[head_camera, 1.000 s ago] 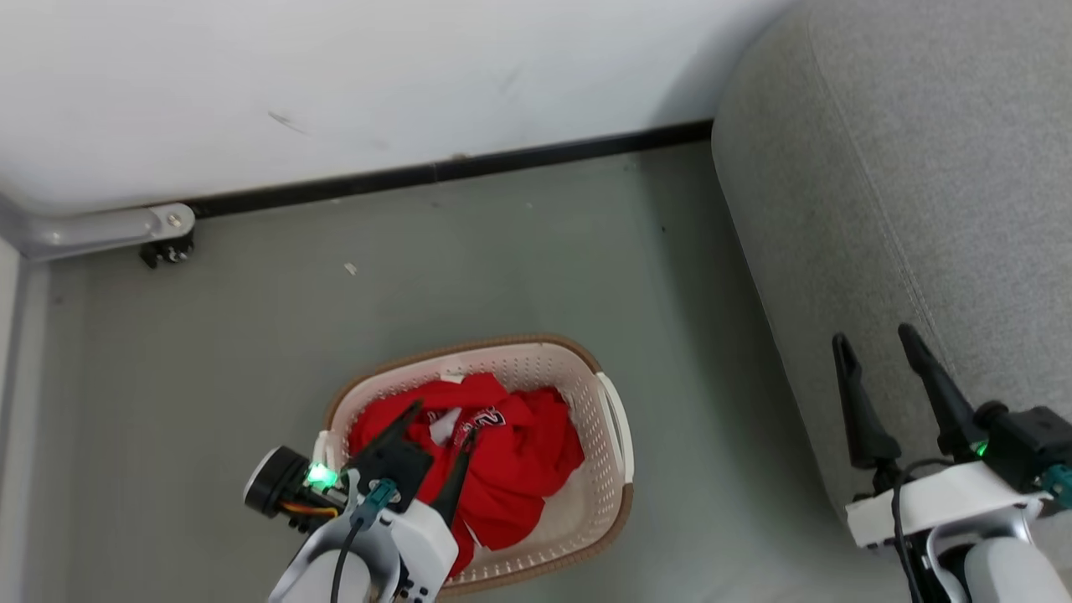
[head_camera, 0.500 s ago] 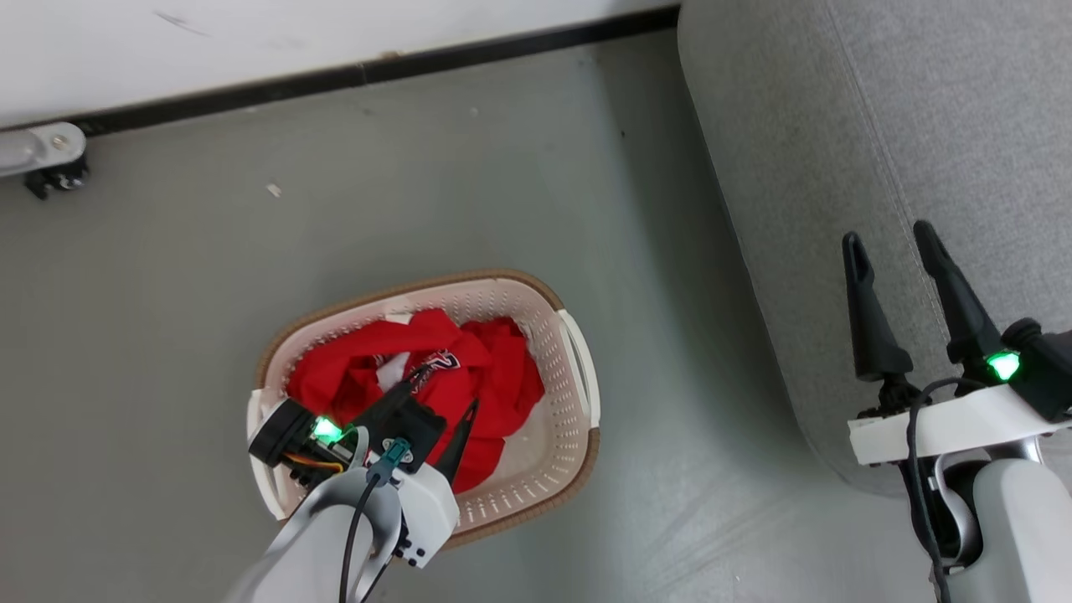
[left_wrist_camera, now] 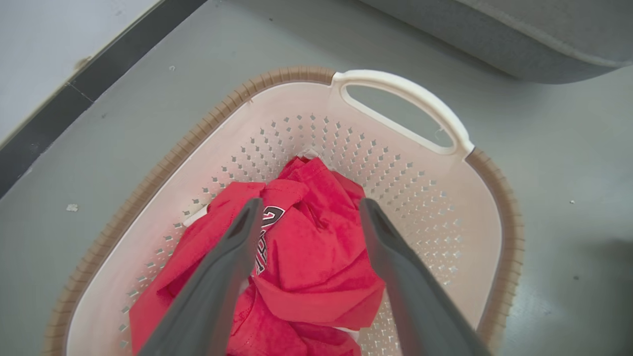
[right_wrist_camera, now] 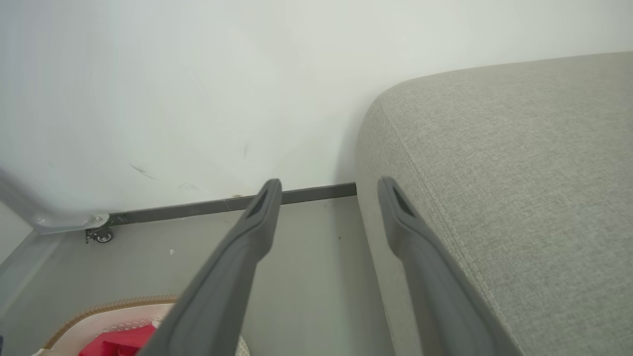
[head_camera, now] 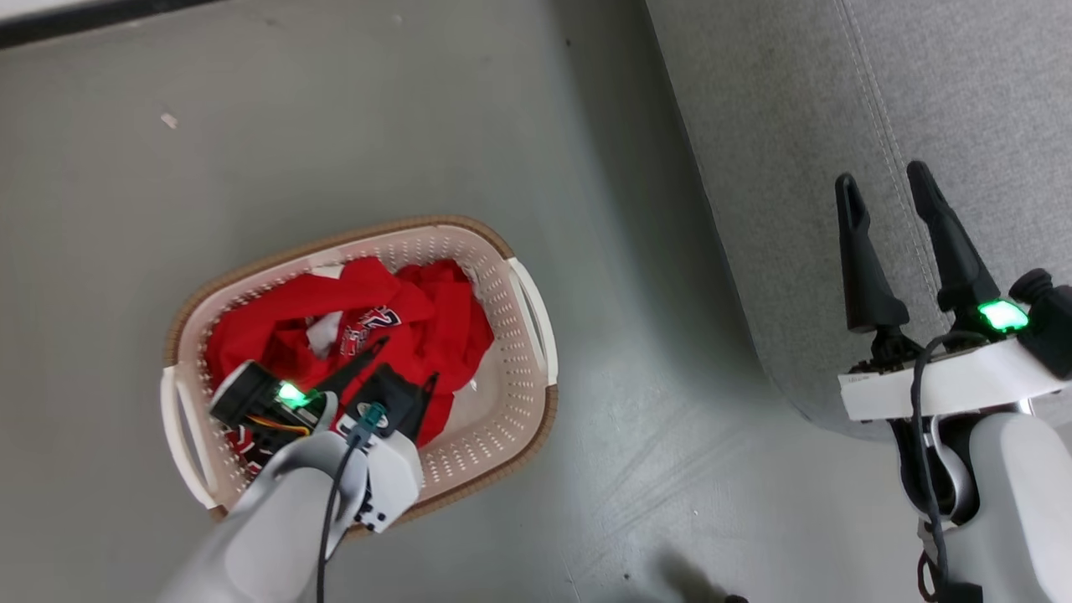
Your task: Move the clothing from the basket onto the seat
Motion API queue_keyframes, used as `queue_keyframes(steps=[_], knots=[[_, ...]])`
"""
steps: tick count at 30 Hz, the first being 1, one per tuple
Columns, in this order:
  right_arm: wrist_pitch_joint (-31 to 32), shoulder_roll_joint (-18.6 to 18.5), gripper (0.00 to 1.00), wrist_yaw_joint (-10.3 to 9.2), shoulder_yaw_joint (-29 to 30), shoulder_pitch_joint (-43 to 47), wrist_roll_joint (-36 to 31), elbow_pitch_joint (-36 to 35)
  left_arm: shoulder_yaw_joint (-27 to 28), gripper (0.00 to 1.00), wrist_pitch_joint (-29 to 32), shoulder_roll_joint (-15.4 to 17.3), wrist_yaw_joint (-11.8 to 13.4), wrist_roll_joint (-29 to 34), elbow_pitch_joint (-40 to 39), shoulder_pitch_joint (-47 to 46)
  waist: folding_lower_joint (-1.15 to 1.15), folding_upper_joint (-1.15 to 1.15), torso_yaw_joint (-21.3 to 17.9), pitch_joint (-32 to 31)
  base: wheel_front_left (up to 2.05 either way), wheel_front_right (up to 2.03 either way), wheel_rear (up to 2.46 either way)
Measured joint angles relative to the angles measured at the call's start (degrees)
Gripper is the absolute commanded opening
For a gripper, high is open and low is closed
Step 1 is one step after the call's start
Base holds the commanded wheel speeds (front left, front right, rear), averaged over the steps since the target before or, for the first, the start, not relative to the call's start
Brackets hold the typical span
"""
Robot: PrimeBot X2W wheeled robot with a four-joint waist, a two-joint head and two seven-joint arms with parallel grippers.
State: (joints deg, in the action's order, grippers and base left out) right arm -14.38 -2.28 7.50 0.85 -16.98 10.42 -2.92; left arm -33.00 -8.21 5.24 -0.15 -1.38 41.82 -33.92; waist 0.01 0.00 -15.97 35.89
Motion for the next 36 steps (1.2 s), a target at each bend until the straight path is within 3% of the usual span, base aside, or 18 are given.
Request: queue_keyframes(steps=[18,32,33,36], knots=[[0.0,0.0,1.0,0.0,-2.8,-6.4,4.3,-0.6,1.8,1.0,0.1,3.9,1.7,1.6,4.2,-6.3,0.0,0.0,-4.9,8.7,0.0,0.0,0.0],[-0.1,0.0,1.0,0.0,-4.0,-10.0,6.6,-0.4,3.5,1.0,2.1,6.4,5.2,2.5,7.5,-9.6,0.0,0.0,-7.9,13.2,0.0,0.0,0.0],[-0.1,0.0,1.0,0.0,-4.1,-10.3,6.7,-0.4,3.5,0.97,2.1,6.5,5.3,2.5,7.7,-9.7,0.0,0.0,-8.1,13.4,0.0,0.0,0.0],[-0.1,0.0,1.0,0.0,-4.1,-10.8,6.7,-0.3,3.5,0.65,2.1,6.7,5.5,2.5,8.1,-10.2,0.0,0.0,-8.5,14.1,0.0,0.0,0.0]])
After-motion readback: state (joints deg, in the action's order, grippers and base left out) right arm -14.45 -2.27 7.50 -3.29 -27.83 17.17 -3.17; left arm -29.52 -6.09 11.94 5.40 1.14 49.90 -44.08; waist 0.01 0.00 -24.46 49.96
